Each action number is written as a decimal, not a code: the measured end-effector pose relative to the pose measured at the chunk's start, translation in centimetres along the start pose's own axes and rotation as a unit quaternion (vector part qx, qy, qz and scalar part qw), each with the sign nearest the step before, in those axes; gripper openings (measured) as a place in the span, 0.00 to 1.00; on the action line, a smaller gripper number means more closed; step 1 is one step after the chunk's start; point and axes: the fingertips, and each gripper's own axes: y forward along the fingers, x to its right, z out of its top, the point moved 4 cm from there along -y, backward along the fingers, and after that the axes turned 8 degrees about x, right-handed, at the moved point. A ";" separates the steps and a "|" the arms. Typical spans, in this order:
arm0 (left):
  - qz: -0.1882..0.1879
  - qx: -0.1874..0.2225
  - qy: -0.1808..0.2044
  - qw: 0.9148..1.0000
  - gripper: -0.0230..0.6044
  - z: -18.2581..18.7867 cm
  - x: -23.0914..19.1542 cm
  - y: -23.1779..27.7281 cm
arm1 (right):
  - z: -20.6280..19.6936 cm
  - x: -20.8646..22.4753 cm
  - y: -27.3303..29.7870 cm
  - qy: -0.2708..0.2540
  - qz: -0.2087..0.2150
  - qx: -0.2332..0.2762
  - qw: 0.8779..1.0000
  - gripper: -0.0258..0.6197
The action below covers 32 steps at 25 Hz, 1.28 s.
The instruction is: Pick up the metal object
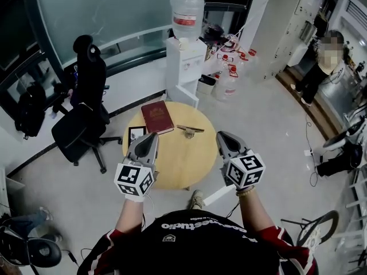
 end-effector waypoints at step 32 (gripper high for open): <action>-0.020 -0.069 -0.033 0.997 0.06 -6.4 2.5 0.2 | -13.1 2.9 6.5 -0.094 0.051 -0.152 0.983 0.21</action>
